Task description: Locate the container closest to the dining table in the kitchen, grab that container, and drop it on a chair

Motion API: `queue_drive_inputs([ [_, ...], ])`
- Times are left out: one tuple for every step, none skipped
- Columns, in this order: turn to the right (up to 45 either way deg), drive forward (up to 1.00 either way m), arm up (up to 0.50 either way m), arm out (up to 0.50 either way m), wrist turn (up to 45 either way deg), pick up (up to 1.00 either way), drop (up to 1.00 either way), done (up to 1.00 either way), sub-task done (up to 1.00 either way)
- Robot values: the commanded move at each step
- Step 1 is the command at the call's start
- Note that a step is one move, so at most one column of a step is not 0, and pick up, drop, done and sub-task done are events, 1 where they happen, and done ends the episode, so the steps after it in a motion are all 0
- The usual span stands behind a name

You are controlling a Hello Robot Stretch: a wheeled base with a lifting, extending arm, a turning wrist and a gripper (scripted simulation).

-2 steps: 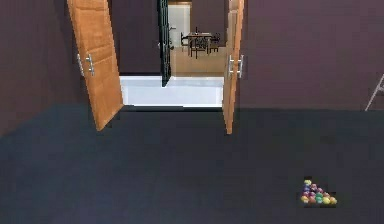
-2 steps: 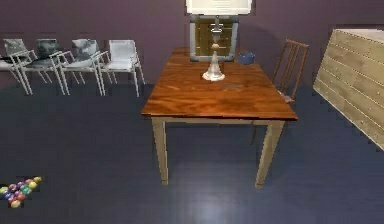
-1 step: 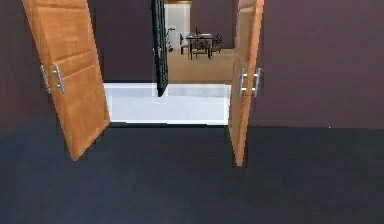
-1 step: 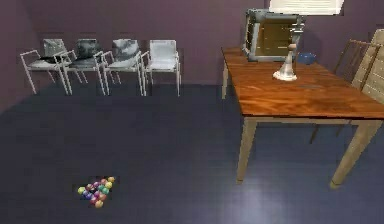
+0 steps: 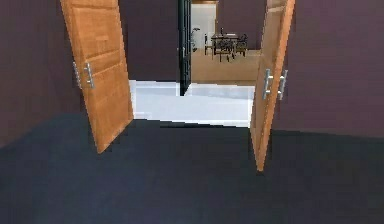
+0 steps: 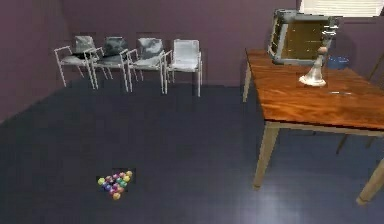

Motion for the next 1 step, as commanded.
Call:
queue_drive_inputs([
  [0.0, 1.0, 0.0, 0.0, 0.0, 0.0, 0.0, 0.0, 0.0],
])
